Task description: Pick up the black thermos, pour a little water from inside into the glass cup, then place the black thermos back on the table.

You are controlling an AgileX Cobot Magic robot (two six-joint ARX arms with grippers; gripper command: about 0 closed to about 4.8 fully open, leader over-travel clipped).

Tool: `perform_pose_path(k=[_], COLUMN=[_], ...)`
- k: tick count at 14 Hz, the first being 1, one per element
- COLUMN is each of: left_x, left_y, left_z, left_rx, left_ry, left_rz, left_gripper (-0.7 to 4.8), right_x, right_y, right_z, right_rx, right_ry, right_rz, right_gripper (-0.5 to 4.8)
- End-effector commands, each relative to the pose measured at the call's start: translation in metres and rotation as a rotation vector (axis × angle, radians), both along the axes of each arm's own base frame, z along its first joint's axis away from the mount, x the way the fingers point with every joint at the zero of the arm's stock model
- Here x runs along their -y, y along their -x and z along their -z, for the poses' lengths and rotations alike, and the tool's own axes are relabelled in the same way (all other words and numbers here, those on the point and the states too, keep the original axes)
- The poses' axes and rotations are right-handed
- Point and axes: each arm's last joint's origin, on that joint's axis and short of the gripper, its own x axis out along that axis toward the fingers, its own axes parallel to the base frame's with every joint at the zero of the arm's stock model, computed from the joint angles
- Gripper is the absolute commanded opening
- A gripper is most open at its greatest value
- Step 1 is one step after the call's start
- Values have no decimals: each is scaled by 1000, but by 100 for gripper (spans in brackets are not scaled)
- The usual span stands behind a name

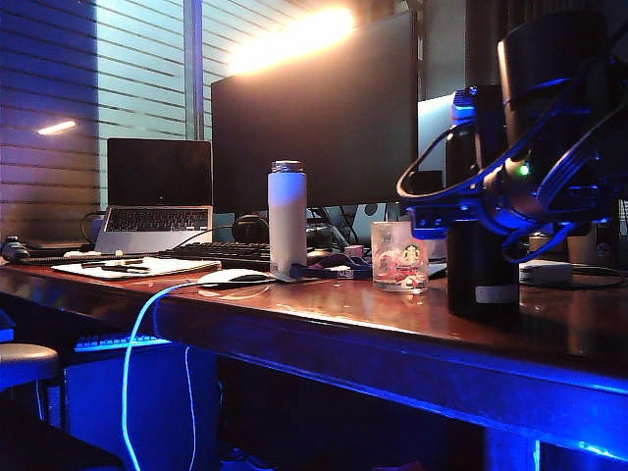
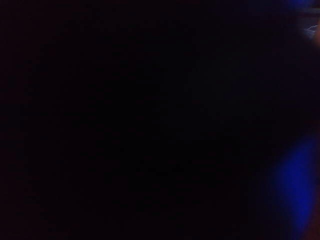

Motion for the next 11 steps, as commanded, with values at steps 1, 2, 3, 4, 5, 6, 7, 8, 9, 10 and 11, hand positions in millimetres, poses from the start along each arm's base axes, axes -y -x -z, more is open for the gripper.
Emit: perform_pose_path(k=[1, 2, 3, 4, 5, 6, 7, 8, 9, 10, 11], left_x=[0, 0, 0, 0, 0, 0, 0, 0, 0, 0, 0], left_y=[1, 1, 1, 1, 1, 1, 1, 1, 1, 1, 1], left_z=[-2, -2, -2, -2, -2, -2, -2, -2, -1, -1, -1], left_rx=[12, 12, 12, 12, 12, 12, 11, 8, 3, 1, 0], left_ry=[1, 1, 2, 2, 2, 2, 1, 1, 1, 1, 1], left_rz=[3, 3, 3, 3, 3, 3, 3, 3, 3, 4, 4], left_gripper=[23, 23, 23, 23, 23, 22, 22, 22, 23, 23, 22], right_x=[1, 1, 1, 1, 1, 1, 1, 1, 1, 1, 1], right_y=[-1, -1, -1, -1, -1, -1, -1, -1, -1, -1, -1], right_z=[-3, -3, -3, -3, -3, -3, -2, -2, -2, -2, -2], right_rx=[16, 16, 15, 15, 15, 15, 13, 11, 9, 8, 9], right_ry=[-7, -7, -7, -7, -7, -7, -5, -4, -3, -2, -3], right_rz=[5, 4, 4, 5, 4, 4, 4, 5, 5, 5, 6], right_gripper=[479, 479, 479, 479, 479, 479, 440, 344, 149, -8, -2])
